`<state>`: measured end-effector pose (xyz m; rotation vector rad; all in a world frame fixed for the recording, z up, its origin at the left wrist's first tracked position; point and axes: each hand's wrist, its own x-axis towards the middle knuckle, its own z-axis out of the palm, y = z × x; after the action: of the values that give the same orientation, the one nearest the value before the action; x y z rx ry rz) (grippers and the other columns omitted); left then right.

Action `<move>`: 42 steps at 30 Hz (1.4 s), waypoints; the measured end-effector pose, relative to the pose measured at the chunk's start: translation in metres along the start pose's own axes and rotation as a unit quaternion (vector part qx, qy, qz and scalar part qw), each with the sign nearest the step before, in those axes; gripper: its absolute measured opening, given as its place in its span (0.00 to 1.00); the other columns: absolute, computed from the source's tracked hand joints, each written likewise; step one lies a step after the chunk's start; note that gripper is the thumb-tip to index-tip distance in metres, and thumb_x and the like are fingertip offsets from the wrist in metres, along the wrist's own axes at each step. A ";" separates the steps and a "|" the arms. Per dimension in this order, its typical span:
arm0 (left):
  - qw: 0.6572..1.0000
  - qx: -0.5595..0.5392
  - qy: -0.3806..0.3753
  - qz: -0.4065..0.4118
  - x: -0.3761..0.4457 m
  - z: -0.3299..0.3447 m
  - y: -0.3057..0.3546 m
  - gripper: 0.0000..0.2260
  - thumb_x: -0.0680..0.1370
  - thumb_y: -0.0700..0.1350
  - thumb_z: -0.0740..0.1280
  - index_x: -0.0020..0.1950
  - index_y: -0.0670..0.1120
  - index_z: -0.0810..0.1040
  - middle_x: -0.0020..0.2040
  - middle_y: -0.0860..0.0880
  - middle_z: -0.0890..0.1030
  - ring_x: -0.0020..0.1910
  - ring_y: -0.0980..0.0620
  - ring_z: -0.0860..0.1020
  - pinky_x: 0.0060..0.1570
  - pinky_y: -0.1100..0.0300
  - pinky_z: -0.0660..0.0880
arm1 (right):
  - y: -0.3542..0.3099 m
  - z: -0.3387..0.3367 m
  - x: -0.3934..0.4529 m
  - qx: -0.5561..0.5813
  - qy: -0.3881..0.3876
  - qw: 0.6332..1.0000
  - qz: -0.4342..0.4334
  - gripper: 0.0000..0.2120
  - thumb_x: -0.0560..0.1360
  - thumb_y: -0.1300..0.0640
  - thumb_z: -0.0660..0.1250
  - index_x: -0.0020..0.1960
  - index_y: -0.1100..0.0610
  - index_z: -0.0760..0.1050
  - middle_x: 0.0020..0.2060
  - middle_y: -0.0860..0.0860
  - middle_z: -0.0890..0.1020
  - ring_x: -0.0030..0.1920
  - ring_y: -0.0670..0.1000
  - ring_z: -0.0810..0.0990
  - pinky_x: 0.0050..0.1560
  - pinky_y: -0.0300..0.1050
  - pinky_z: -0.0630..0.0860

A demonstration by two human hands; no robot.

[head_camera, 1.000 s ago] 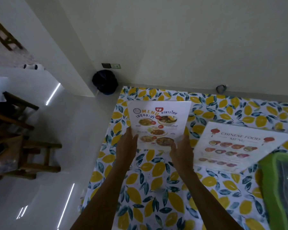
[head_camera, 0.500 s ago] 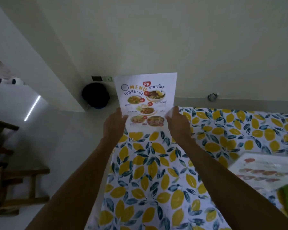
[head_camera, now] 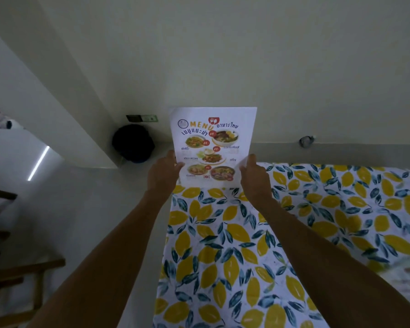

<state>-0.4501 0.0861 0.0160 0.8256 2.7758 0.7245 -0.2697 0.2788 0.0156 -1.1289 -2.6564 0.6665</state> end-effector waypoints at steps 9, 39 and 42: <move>1.000 0.025 0.020 0.000 -0.007 0.009 0.007 0.14 0.82 0.54 0.59 0.61 0.46 0.71 0.52 0.43 0.82 0.47 0.40 0.82 0.47 0.44 0.79 | 0.002 0.001 -0.002 -0.021 -0.009 1.000 0.000 0.15 0.82 0.58 0.58 0.67 0.63 0.65 0.44 0.63 0.82 0.41 0.63 0.82 0.32 0.48 0.69; 0.973 0.214 0.017 0.081 -0.168 -0.047 0.106 0.42 0.74 0.76 0.46 0.81 0.51 0.55 0.82 0.44 0.51 0.80 0.42 0.50 0.75 0.39 0.52 | 0.013 -0.114 -0.130 -0.204 -0.141 0.965 -0.081 0.54 0.63 0.21 0.27 0.81 0.48 0.40 0.81 0.55 0.46 0.80 0.65 0.48 0.76 0.69 0.48; 0.968 0.232 0.043 0.083 -0.200 -0.056 0.125 0.46 0.71 0.77 0.38 0.80 0.52 0.58 0.81 0.43 0.56 0.79 0.40 0.54 0.72 0.37 0.56 | 0.012 -0.130 -0.156 -0.205 -0.145 0.963 -0.099 0.43 0.74 0.26 0.40 0.81 0.49 0.40 0.81 0.55 0.45 0.80 0.65 0.47 0.76 0.68 0.46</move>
<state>-0.2395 0.0449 0.1282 1.1392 3.0283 0.1200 -0.1112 0.2174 0.1262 -0.8809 -3.2110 0.2654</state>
